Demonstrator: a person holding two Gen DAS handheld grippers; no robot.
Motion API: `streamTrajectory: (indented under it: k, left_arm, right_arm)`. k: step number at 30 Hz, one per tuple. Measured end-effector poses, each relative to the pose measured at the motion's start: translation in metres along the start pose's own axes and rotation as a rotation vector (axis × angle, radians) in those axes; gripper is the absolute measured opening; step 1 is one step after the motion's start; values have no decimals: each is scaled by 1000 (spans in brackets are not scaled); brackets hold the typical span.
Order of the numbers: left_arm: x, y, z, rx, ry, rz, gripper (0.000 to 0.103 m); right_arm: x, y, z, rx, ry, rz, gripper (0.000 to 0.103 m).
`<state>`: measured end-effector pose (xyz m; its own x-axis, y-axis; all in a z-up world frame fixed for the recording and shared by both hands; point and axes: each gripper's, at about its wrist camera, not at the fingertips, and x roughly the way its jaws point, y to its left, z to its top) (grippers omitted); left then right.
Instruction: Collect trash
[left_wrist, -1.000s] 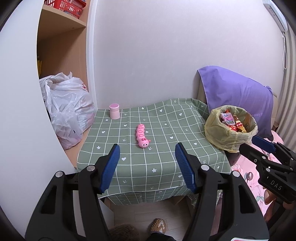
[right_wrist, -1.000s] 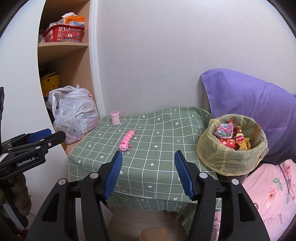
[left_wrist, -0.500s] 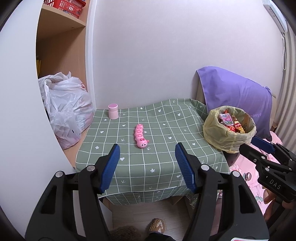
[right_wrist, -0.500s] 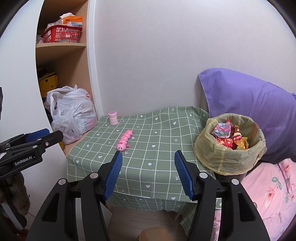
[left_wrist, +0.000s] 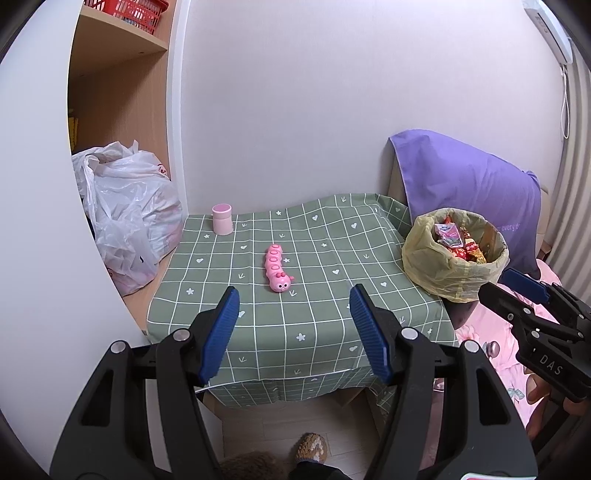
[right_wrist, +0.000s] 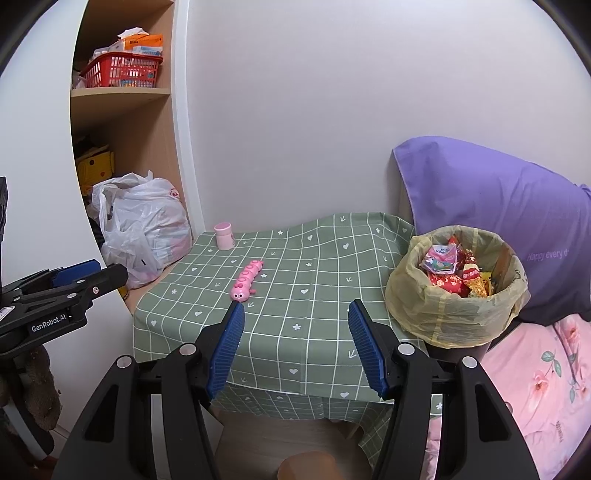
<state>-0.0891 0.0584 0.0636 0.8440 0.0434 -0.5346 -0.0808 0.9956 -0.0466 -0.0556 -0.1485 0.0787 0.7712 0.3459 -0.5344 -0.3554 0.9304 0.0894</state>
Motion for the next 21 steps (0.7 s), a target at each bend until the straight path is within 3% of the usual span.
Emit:
streamTrajectory:
  k: [21]
  left_arm:
    - [4,-5,1,13,-4,-35,59]
  right_arm:
    - [-5,-5,-2,9,-4,-38,55]
